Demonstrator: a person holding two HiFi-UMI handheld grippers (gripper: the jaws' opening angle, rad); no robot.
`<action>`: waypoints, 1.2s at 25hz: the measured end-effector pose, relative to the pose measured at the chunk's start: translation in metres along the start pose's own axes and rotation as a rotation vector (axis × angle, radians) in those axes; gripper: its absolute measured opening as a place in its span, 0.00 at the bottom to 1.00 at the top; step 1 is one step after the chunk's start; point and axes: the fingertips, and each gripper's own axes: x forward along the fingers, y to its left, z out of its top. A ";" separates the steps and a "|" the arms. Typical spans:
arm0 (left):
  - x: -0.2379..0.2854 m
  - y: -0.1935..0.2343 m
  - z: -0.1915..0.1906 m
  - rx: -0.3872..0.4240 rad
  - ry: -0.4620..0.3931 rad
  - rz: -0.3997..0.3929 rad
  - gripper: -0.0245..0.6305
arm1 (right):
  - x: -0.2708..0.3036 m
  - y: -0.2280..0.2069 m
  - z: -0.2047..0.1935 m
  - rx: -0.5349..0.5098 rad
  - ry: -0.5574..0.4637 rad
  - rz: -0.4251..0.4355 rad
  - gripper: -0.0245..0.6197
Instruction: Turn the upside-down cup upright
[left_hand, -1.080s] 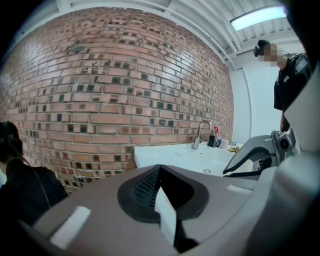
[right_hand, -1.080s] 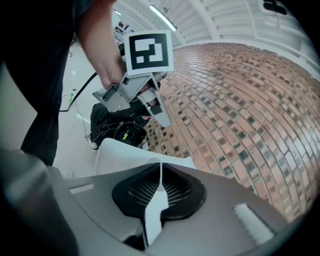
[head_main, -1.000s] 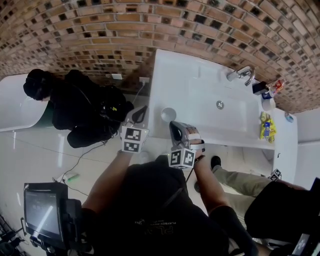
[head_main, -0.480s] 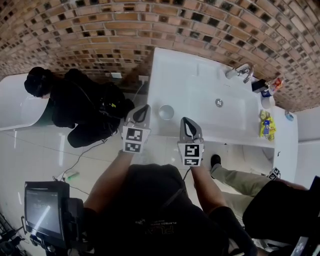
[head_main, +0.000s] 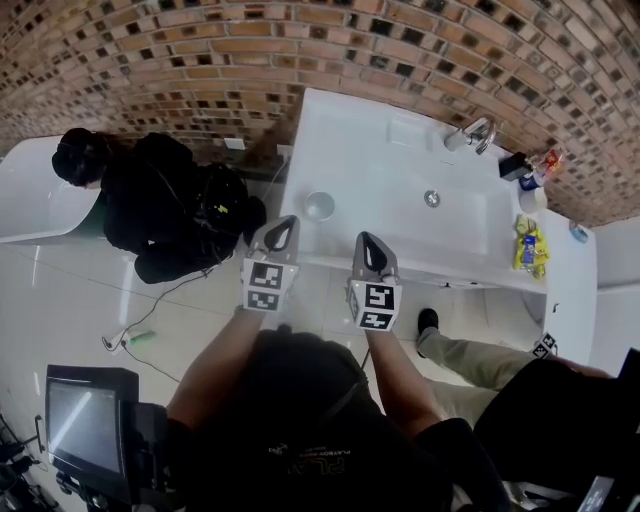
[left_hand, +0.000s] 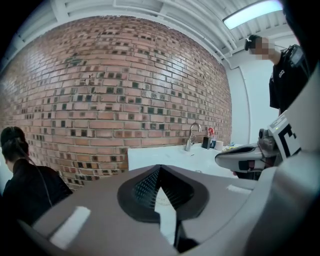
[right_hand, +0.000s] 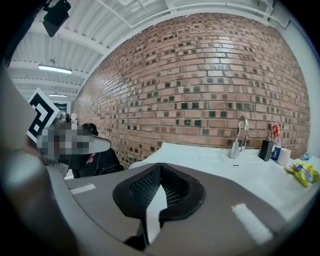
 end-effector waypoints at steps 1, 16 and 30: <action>-0.003 -0.005 0.003 0.002 -0.005 0.001 0.03 | -0.005 -0.002 0.002 0.000 -0.013 -0.009 0.06; -0.083 -0.061 -0.007 -0.005 -0.042 0.073 0.03 | -0.091 0.006 -0.021 0.024 -0.036 0.037 0.06; -0.137 -0.080 -0.029 0.010 -0.008 0.077 0.03 | -0.142 0.027 -0.043 0.044 -0.034 0.042 0.06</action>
